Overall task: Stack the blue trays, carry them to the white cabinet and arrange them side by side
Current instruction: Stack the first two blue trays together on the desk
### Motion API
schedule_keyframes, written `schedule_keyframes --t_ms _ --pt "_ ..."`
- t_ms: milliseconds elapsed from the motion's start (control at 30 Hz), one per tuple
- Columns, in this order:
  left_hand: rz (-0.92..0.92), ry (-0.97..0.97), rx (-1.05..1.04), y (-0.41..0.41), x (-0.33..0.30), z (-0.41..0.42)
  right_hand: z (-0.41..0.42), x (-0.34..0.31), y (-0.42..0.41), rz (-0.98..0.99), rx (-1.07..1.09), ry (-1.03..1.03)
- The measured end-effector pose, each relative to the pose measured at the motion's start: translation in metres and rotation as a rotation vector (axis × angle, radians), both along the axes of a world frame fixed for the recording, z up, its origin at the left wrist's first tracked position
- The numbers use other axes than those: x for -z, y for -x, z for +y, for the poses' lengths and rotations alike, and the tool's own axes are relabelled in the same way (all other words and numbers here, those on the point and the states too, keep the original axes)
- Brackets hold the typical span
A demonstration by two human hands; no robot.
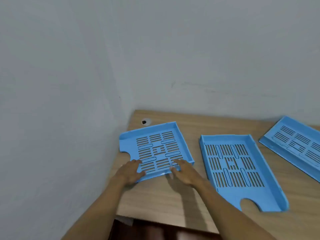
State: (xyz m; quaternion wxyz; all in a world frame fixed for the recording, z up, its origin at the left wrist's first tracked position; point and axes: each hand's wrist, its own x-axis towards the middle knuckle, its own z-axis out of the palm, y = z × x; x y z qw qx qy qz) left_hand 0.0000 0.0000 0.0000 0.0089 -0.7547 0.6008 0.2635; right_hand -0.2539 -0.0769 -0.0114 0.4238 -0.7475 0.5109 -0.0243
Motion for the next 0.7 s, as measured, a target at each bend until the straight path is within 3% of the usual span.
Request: schedule_keyframes --t_ms 233,533,700 --pt "-0.016 -0.003 -0.041 -0.006 0.016 0.004 0.017 0.029 -0.012 0.043 0.043 0.179" --pt "-0.003 0.212 -0.067 -0.022 0.013 -0.021 0.012 0.021 0.005 0.001 0.071 0.234" --pt "-0.002 0.327 -0.13 -0.023 0.012 -0.04 -0.004 0.023 0.02 -0.075 0.075 0.37"
